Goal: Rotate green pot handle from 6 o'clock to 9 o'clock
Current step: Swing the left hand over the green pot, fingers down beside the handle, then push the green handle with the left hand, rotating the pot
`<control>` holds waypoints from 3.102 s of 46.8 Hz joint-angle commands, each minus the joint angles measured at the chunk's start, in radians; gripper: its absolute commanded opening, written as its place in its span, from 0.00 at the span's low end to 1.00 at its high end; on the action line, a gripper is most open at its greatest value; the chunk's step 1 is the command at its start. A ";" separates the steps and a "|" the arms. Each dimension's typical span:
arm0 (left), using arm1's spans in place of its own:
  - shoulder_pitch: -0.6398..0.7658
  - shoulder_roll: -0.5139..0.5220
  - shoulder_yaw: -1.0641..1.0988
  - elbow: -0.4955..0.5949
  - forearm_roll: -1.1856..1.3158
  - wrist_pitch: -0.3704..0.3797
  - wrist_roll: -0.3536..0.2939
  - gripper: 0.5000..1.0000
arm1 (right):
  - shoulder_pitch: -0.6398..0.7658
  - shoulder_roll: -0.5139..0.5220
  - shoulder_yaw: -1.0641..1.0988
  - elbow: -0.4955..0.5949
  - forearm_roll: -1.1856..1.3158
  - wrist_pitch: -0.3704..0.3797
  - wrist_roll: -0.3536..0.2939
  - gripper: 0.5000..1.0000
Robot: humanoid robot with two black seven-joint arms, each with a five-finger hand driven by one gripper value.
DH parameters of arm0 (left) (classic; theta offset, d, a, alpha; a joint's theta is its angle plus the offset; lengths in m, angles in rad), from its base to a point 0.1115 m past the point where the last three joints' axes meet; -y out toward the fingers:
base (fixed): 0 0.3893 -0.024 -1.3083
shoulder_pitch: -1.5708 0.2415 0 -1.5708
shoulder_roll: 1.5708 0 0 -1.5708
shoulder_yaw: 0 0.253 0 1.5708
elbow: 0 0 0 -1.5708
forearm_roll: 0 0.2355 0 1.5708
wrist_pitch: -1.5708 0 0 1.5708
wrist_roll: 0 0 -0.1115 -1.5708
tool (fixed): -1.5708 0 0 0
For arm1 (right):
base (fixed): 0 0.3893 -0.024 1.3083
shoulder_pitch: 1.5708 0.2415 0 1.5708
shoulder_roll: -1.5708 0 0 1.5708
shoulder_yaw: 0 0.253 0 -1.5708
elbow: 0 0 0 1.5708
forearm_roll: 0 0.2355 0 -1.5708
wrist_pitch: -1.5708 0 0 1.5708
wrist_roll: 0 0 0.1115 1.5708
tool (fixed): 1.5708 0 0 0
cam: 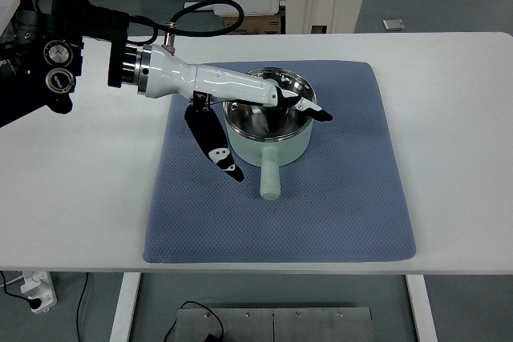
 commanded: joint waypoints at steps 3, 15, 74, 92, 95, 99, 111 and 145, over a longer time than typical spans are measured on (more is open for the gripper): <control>-0.023 -0.029 0.001 0.003 0.054 0.000 0.003 1.00 | 0.000 0.000 0.000 0.000 0.000 0.000 0.000 1.00; -0.020 -0.060 0.015 0.005 0.161 0.000 0.005 1.00 | 0.000 0.000 0.000 0.000 0.000 0.000 0.000 1.00; -0.031 -0.155 0.256 0.023 0.407 0.000 0.014 1.00 | 0.000 0.000 0.000 0.000 0.000 0.000 0.000 1.00; -0.032 -0.166 0.270 0.032 0.439 0.000 0.024 1.00 | 0.000 0.000 0.000 0.000 0.000 0.000 0.000 1.00; -0.037 -0.166 0.280 0.032 0.443 0.000 0.024 1.00 | -0.002 0.000 0.000 0.000 0.000 0.000 0.000 1.00; -0.044 -0.166 0.299 0.032 0.447 0.000 0.024 1.00 | 0.000 0.000 0.000 0.000 0.000 0.000 0.000 1.00; -0.077 -0.152 0.339 0.034 0.448 0.000 0.029 1.00 | 0.000 0.000 0.000 0.000 0.000 0.000 0.000 1.00; -0.115 -0.121 0.405 0.029 0.516 0.000 0.031 1.00 | 0.000 0.000 0.000 0.000 0.000 0.000 0.000 1.00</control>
